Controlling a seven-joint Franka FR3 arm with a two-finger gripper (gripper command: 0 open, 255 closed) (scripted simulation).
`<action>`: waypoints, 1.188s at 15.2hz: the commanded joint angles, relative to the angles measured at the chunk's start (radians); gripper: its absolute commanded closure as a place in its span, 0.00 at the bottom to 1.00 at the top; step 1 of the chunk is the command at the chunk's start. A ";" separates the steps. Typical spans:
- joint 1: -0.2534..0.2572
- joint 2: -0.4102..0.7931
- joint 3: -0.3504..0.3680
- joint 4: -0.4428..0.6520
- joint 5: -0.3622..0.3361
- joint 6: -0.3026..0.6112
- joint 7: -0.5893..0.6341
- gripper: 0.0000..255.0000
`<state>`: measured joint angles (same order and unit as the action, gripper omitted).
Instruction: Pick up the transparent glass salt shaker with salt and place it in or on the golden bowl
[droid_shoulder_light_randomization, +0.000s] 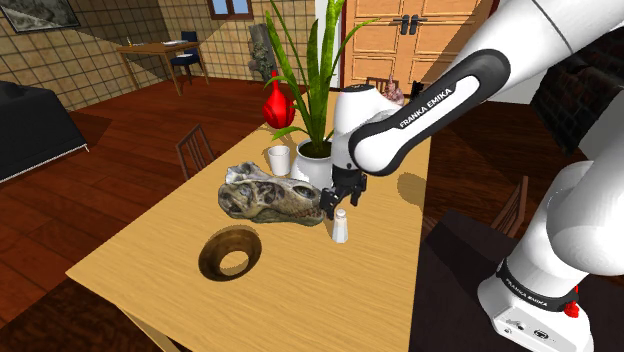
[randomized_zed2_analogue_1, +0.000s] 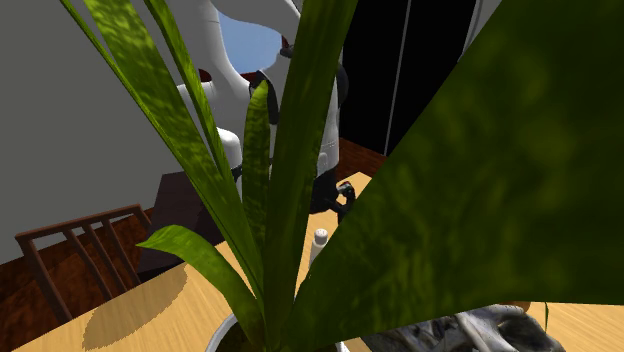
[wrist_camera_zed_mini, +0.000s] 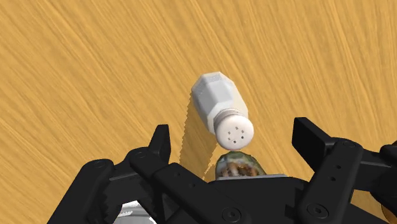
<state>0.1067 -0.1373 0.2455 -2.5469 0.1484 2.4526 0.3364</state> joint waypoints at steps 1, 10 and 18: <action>0.001 0.025 0.003 -0.007 -0.003 0.032 0.004 0.00; 0.001 0.045 0.005 -0.011 -0.007 0.057 0.007 0.00; 0.000 0.045 0.005 -0.011 -0.007 0.057 0.007 1.00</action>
<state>0.1070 -0.0928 0.2505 -2.5574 0.1414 2.5100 0.3432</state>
